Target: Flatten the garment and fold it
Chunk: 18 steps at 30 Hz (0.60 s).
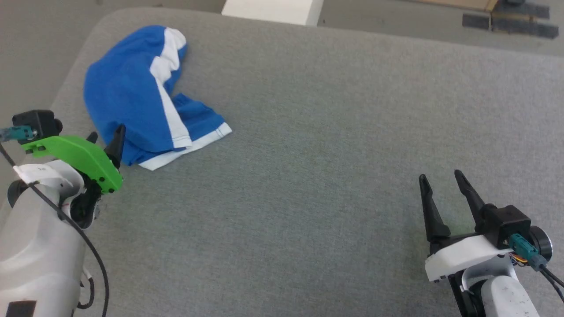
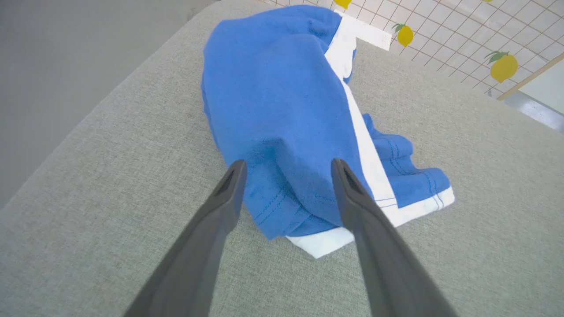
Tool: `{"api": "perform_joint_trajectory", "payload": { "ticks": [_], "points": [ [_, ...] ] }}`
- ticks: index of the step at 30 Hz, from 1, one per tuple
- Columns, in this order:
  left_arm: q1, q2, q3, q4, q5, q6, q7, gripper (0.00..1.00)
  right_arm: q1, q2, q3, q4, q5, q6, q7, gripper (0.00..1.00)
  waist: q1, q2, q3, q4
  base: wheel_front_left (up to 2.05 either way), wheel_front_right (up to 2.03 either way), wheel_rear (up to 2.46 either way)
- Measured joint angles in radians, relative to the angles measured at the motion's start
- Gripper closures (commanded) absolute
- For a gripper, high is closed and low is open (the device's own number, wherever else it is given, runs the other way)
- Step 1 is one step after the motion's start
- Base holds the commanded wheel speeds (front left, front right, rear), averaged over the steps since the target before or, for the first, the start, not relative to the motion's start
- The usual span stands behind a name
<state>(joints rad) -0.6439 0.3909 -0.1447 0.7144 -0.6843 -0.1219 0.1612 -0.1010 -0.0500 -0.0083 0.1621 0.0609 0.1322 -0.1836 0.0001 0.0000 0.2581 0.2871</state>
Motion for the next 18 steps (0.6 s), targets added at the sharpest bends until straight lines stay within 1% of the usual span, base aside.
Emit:
{"api": "perform_joint_trajectory", "payload": {
  "ticks": [7, 16, 17, 18],
  "points": [
    [-0.06, 0.04, -0.061, 0.144, -0.101, -0.002, 0.059, 0.0, -0.001, 0.0, 0.002, -0.012, 0.005, 0.0, -0.002, 0.0, 0.0, 0.0, 0.083, -0.027, 0.0, 0.0, 0.0],
    [-0.092, 0.04, -0.134, 0.185, -0.173, -0.005, 0.095, 0.0, -0.008, 0.0, -0.002, -0.013, 0.003, 0.0, -0.002, 0.0, 0.0001, 0.0, 0.137, -0.03, 0.0, 0.0, 0.0],
    [-0.094, 0.04, -0.144, 0.18, -0.188, -0.005, 0.104, 0.42, -0.012, 0.0, -0.002, -0.014, 0.002, 0.0, -0.002, 0.0, 0.0, 0.0, 0.14, -0.03, 0.0, 0.0, 0.0],
    [-0.094, 0.044, -0.159, 0.17, -0.198, -0.005, 0.1, 1.0, -0.016, 0.0, -0.002, -0.014, 0.002, 0.0, -0.002, 0.0, 0.0, 0.0, 0.143, -0.029, 0.0, 0.0, 0.0]
  ]
}}
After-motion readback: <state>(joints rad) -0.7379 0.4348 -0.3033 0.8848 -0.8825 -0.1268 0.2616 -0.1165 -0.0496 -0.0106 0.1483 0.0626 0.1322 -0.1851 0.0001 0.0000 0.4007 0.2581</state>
